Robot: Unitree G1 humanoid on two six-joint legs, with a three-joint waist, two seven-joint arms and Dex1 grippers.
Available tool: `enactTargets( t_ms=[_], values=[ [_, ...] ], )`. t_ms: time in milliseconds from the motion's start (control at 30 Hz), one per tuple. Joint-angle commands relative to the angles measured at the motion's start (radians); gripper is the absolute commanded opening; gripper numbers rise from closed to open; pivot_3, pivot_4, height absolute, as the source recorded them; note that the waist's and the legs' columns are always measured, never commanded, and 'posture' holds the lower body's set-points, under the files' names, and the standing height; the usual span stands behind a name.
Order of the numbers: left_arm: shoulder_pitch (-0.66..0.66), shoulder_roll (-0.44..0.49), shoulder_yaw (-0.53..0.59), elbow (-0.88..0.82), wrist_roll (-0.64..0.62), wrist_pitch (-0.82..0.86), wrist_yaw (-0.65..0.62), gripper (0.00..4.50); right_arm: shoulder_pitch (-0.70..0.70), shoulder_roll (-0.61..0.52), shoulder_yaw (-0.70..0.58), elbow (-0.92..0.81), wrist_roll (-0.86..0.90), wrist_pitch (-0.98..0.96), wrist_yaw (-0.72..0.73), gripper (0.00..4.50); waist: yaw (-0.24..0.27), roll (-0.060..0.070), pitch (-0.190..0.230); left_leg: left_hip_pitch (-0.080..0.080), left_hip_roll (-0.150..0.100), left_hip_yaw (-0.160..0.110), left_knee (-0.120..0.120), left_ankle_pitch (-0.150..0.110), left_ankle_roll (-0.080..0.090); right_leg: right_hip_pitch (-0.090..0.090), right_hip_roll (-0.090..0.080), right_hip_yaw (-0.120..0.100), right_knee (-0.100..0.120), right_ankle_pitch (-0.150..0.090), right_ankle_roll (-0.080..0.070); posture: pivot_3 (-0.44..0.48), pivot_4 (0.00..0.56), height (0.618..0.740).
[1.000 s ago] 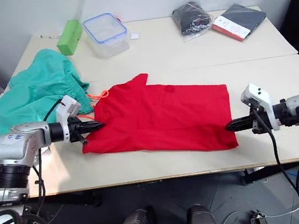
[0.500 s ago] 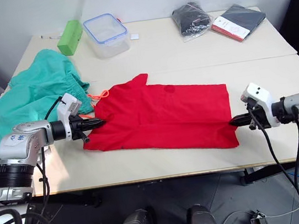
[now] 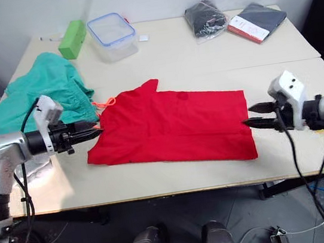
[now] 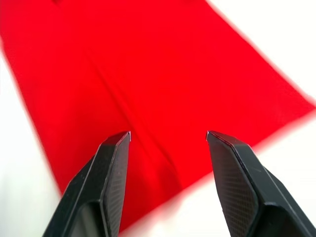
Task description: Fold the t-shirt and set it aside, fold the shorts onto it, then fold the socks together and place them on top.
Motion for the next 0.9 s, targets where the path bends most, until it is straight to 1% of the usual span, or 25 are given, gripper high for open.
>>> enactTargets(
  t_ms=[33,100,167,200,300,367,433,567,733,767,867,900],
  values=[
    [0.062,-0.003,-0.057,-0.181,-0.039,-0.023,-0.050,1.40,0.061,0.074,0.063,-0.227,0.016,0.011,-0.107,1.22,0.000,0.000,0.000,0.000,-0.001,0.000,-0.001,0.000,0.000,0.000,0.000,0.000,0.000,0.000,0.000,0.000,0.150,0.740],
    [0.080,-0.013,-0.116,-0.215,-0.007,-0.052,-0.049,0.83,0.074,0.108,0.129,-0.276,-0.021,-0.006,-0.153,0.57,0.002,0.000,0.000,0.000,-0.001,0.000,-0.001,0.000,0.000,0.000,0.000,0.000,-0.001,0.000,0.000,0.000,0.150,0.740],
    [0.082,-0.055,-0.206,-0.207,0.059,-0.087,-0.006,0.18,0.064,0.172,0.230,-0.275,-0.090,-0.025,-0.231,0.00,0.007,0.000,0.000,0.000,-0.002,0.000,-0.001,0.000,0.001,0.000,0.000,0.000,0.000,0.000,0.000,0.000,0.150,0.740],
    [0.081,-0.070,-0.233,-0.201,0.081,-0.098,0.010,0.03,0.061,0.195,0.258,-0.271,-0.111,-0.027,-0.260,0.00,0.010,-0.001,0.000,0.000,-0.002,0.000,0.000,0.000,0.001,0.000,0.000,0.000,0.000,0.000,0.000,0.000,0.150,0.740],
    [0.074,-0.119,-0.294,-0.135,0.146,-0.149,0.044,0.03,0.051,0.236,0.354,-0.196,-0.221,-0.095,-0.319,0.00,0.018,-0.001,0.000,-0.001,-0.002,0.000,0.000,0.001,0.001,-0.002,0.000,0.000,0.000,0.000,0.000,0.000,0.150,0.740],
    [0.075,-0.133,-0.303,-0.100,0.172,-0.168,0.062,0.03,0.054,0.258,0.383,-0.137,-0.271,-0.120,-0.362,0.00,0.021,-0.001,-0.001,-0.002,-0.002,0.001,0.000,0.001,0.001,-0.002,0.000,0.000,0.000,0.000,0.000,0.000,0.150,0.740],
    [0.080,-0.132,-0.299,-0.065,0.200,-0.177,0.084,0.03,0.072,0.253,0.391,-0.088,-0.313,-0.151,-0.384,0.00,0.021,-0.001,0.000,-0.002,-0.002,0.001,0.000,0.001,0.002,-0.002,0.000,-0.001,0.001,0.000,0.000,0.000,0.150,0.740],
    [0.125,-0.087,-0.258,-0.004,0.227,-0.196,0.090,0.03,0.159,0.201,0.339,-0.057,-0.336,-0.180,-0.392,0.00,0.022,-0.001,-0.001,-0.001,-0.002,0.000,0.000,0.001,0.002,-0.001,0.000,-0.001,0.001,0.000,0.000,0.000,0.150,0.740],
    [0.230,-0.007,-0.161,0.009,0.206,-0.207,0.070,0.03,0.296,0.093,0.194,-0.041,-0.319,-0.210,-0.375,0.00,0.026,-0.006,-0.004,0.002,-0.002,-0.002,0.000,0.000,0.002,0.003,-0.001,-0.002,-0.001,0.000,0.000,0.000,0.150,0.740],
    [0.253,0.004,-0.135,-0.001,0.192,-0.198,0.067,0.03,0.320,0.072,0.156,-0.023,-0.315,-0.220,-0.372,0.00,0.026,-0.006,-0.004,0.003,-0.002,-0.002,0.000,0.000,0.003,0.005,-0.002,-0.002,-0.002,0.000,0.000,0.000,0.150,0.740],
    [0.302,0.027,-0.076,-0.017,0.169,-0.184,0.065,0.03,0.366,0.028,0.057,0.033,-0.306,-0.247,-0.364,0.00,0.026,-0.007,-0.005,0.016,-0.002,-0.002,-0.007,-0.007,0.002,0.018,-0.002,-0.002,-0.010,0.000,0.001,0.000,0.150,0.740],
    [0.311,0.030,-0.061,-0.020,0.162,-0.182,0.066,0.03,0.374,0.020,0.031,0.047,-0.298,-0.251,-0.360,0.00,0.027,-0.007,-0.005,0.016,-0.002,-0.002,-0.007,-0.007,0.002,0.018,-0.002,-0.002,-0.010,0.000,0.001,0.000,0.150,0.740]
  ],
)
